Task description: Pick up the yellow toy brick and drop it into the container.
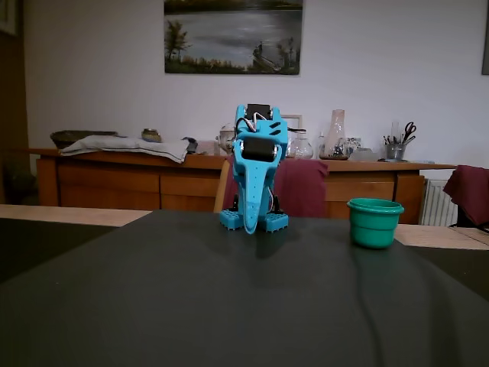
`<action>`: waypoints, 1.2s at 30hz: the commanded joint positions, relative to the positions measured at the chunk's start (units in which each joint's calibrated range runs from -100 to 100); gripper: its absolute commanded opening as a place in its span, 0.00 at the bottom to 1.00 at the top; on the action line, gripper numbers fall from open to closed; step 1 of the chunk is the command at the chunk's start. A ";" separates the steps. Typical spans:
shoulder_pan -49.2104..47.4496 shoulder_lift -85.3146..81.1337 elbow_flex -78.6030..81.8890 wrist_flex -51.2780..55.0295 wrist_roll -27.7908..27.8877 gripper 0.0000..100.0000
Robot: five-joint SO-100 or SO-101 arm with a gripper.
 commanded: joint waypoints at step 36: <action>0.21 -0.35 -0.17 -0.62 0.14 0.00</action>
